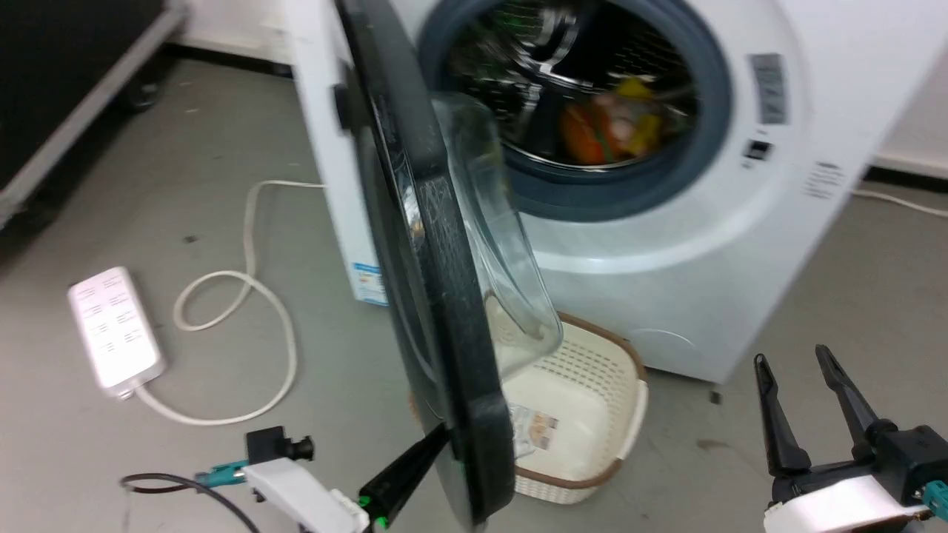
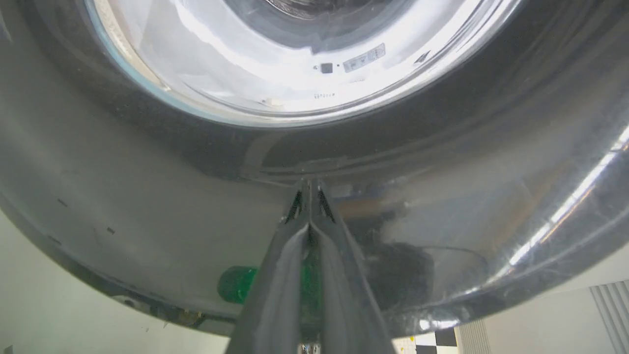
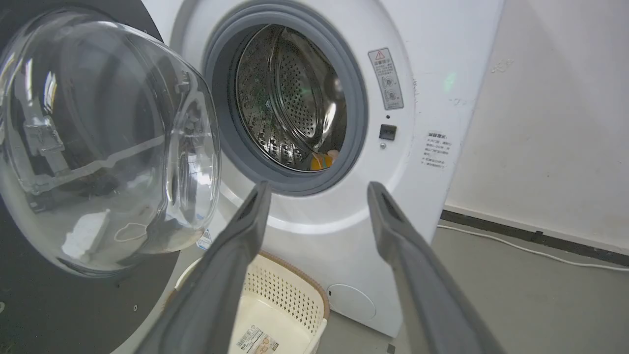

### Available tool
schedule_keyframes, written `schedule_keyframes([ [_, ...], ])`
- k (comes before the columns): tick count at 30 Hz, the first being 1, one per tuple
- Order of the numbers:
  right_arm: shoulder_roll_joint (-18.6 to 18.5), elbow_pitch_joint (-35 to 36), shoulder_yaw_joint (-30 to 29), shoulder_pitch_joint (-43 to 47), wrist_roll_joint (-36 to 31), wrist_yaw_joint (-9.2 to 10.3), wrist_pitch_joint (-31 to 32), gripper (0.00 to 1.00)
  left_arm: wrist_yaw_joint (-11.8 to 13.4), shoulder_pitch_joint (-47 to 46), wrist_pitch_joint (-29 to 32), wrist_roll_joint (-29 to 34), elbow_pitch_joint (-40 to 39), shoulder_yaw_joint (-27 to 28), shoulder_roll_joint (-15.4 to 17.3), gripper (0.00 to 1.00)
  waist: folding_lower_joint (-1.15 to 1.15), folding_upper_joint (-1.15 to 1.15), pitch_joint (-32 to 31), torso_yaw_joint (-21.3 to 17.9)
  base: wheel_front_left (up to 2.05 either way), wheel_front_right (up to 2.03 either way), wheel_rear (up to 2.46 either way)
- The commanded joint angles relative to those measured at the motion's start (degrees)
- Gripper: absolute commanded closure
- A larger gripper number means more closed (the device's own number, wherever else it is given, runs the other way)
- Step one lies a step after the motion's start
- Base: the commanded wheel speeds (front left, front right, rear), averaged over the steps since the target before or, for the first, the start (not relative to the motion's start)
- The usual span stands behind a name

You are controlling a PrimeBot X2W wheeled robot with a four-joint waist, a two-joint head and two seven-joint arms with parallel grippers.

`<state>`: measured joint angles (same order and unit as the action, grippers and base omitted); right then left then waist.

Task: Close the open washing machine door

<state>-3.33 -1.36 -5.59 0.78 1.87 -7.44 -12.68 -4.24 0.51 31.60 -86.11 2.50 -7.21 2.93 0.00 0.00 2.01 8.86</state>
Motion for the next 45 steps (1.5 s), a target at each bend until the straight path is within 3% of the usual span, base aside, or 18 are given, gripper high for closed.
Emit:
schedule_keyframes([
  [1, 0.2, 0.3, -0.1, -0.6, -0.3, -0.05, 0.2, 0.00, -0.5, -1.0, -1.2, -0.3, 0.5, -1.0, 0.0, 1.00, 0.00, 0.00, 1.1, -3.4, 0.00, 0.00, 0.00],
  [12, 0.2, 0.7, 0.8, -2.4, 0.5, -0.05, 0.3, 0.00, -2.5, -12.0, -16.4, -3.4, 7.0, -9.6, 0.0, 1.00, 0.00, 0.00, 7.4, -17.0, 0.00, 0.00, 0.00],
  [22, 0.3, -1.2, 3.6, -4.7, 1.8, -0.05, -0.8, 0.00, -2.9, -29.8, -30.9, -9.1, 17.4, -14.9, 0.0, 1.00, 0.00, 0.00, 12.9, -24.7, 0.00, 0.00, 0.00],
  [29, 0.4, -3.5, 5.1, -6.2, 2.4, -0.05, -1.7, 0.00, -3.2, -44.0, -37.8, -13.7, 29.3, -19.2, 0.0, 1.00, 0.00, 0.00, 14.0, -25.4, 0.00, 0.00, 0.00],
  [34, 0.4, -4.0, 5.3, -6.2, 2.2, -0.05, -2.0, 0.00, -3.2, -42.2, -38.5, -12.1, 28.9, -21.3, 0.2, 1.00, 0.00, 0.00, 11.5, -23.7, 0.00, 0.00, 0.00],
  [38, 0.4, -3.8, 4.9, -5.1, 2.1, -0.05, -2.1, 0.00, -3.2, -36.0, -40.9, -6.9, 24.8, -23.3, 2.8, 1.00, 0.00, 0.00, 8.5, -21.2, 0.00, 0.00, 0.00],
  [39, 0.3, -3.6, 4.8, -4.7, 2.0, -0.05, -2.1, 0.00, -3.2, -34.2, -42.0, -5.4, 23.3, -23.7, 3.8, 0.75, 0.00, 0.00, 7.7, -20.4, 0.00, 0.00, 0.00],
  [40, 0.3, -3.5, 4.8, -4.3, 1.9, -0.05, -2.1, 0.00, -3.2, -32.3, -43.1, -3.5, 21.9, -24.2, 5.2, 0.00, 0.00, 0.00, 7.0, -19.7, 0.00, 0.00, 0.00],
  [44, 0.1, -3.0, 4.5, -2.1, 1.7, -0.05, -2.2, 0.00, -3.2, -25.3, -46.4, 9.9, 18.5, -24.9, 11.8, 0.00, 0.00, 0.00, 3.7, -16.2, 0.00, 0.00, 0.00],
  [45, -0.1, -2.9, 4.6, -1.6, 1.7, -0.05, -2.2, 0.00, -3.2, -23.7, -46.5, 14.5, 18.0, -22.8, 12.9, 0.00, 0.00, 0.00, 3.1, -15.4, 0.00, 0.00, 0.00],
])
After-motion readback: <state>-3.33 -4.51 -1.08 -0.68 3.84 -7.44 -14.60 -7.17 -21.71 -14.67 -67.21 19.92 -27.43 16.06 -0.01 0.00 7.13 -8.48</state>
